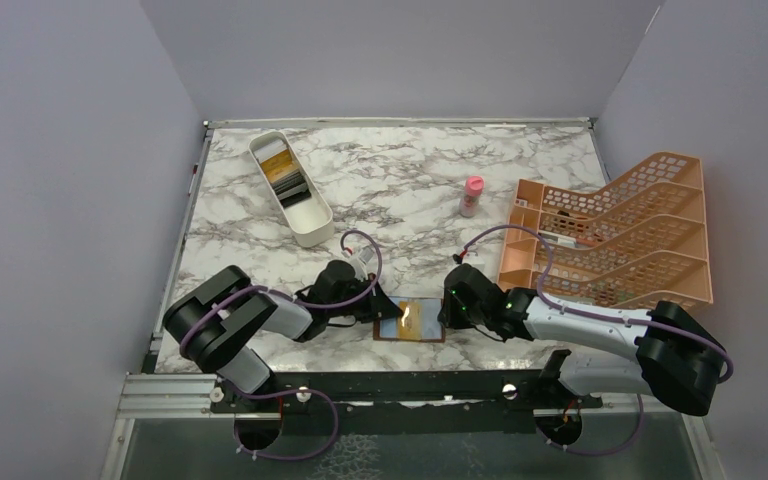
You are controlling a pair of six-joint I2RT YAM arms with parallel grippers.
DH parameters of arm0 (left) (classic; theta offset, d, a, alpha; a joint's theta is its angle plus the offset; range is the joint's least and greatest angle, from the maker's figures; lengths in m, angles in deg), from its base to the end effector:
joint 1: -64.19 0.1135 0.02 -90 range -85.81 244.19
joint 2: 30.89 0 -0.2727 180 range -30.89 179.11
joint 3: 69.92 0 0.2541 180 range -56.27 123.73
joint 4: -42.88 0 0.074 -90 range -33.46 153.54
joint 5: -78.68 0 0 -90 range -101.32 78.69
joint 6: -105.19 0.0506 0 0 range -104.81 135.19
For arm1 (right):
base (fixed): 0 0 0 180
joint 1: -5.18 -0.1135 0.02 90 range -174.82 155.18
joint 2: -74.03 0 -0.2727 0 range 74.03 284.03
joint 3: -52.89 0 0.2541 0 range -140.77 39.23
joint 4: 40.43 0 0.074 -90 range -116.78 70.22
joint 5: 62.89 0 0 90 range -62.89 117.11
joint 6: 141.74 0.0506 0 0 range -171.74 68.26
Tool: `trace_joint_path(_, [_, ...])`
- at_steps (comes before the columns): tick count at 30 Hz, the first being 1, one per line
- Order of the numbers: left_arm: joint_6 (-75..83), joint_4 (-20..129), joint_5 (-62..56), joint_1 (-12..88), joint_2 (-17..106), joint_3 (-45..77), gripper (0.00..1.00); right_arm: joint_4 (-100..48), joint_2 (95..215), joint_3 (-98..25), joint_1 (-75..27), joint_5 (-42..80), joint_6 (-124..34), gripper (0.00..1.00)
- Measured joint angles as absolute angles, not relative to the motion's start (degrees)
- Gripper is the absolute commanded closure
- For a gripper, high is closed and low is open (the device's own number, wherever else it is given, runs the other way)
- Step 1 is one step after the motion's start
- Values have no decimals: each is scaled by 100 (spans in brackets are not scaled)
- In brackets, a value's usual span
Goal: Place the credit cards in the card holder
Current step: Insert the credit card into the card holder.
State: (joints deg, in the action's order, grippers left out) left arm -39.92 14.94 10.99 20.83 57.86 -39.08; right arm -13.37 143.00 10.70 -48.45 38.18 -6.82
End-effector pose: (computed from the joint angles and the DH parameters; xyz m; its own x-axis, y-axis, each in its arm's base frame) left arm 0.1713 -0.1882 0.1105 -0.9249 -0.1703 -0.3400 0.2022 0.5369 -0.8190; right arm 0.1394 0.1730 0.1537 -0.8496 0.0150 -0.5273 -0.1739 0.9357 0.3069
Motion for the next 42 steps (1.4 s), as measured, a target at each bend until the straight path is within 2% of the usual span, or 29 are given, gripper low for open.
trace_joint_path(8, [-4279, 1561, 990, 1998, 5784, -3910, 100, -1330, 14280, 1081, -4845, 3820, -680, 75])
trace_joint_path(18, [-4257, 2403, 605, 1952, 5129, -3914, 100, -1337, 14273, 1092, -4845, 3820, -680, 75])
trace_joint_path(33, [-4237, 2604, 498, 1731, 5404, -3567, 100, -1341, 14269, 1102, -4845, 3816, -680, 74])
trace_joint_path(42, [-4300, 2606, 310, 1683, 5411, -3567, 100, -1387, 14263, 1113, -4845, 3759, -677, 71])
